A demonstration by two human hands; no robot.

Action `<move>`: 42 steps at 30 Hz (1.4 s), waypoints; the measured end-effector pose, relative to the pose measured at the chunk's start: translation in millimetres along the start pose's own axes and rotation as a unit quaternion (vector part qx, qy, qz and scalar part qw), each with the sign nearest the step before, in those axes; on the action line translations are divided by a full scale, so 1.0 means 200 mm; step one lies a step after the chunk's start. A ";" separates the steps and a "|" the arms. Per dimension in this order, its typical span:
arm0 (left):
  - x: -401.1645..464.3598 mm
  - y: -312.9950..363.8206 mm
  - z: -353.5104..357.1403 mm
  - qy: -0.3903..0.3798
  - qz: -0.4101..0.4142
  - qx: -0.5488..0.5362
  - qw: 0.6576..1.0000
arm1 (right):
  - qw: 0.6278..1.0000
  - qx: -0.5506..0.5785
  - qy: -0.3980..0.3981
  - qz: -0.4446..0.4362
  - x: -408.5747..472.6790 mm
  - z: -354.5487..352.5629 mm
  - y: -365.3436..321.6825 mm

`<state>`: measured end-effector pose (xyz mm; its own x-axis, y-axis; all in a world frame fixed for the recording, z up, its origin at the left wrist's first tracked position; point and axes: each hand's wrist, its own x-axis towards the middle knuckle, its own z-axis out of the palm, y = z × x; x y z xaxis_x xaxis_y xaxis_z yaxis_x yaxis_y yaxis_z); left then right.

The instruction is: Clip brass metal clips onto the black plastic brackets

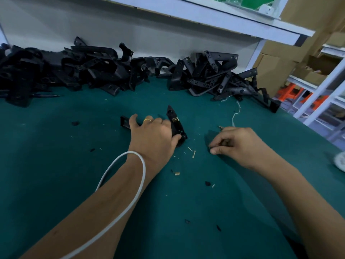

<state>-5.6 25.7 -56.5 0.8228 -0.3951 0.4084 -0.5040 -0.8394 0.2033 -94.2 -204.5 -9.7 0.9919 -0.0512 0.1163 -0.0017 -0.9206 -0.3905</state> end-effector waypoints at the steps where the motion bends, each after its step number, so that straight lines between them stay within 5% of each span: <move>1: 0.00 0.00 0.00 0.002 0.000 -0.002 1.000 | 1.000 -0.004 -0.008 0.004 0.00 0.00 -0.01; 5: 0.00 0.00 0.00 0.005 0.000 0.004 1.000 | 0.999 0.015 -0.021 0.022 0.04 0.00 -0.02; 7: 0.01 -0.01 0.01 0.008 0.003 0.001 1.000 | 0.993 0.113 0.022 0.007 0.10 0.01 -0.05; 10: 0.00 -0.01 0.01 0.003 -0.011 0.001 1.000 | 0.918 0.375 0.130 0.004 0.18 0.12 -0.13; 13: 0.01 -0.01 0.01 0.011 -0.020 0.011 1.000 | 0.860 0.479 0.174 0.018 0.19 0.27 -0.16; 23: 0.00 0.01 0.01 0.024 -0.029 0.020 0.999 | 0.863 0.497 0.090 -0.011 0.20 0.30 -0.08; 42: -0.01 0.02 0.01 0.027 -0.018 0.027 0.999 | 0.844 0.523 0.101 -0.062 0.18 0.28 -0.12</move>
<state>-7.9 22.1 -58.1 0.8245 -0.3445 0.4490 -0.4577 -0.8725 0.1711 -51.9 -162.4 -47.7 0.9339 -0.1426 0.3280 0.3188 -0.0834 -0.9441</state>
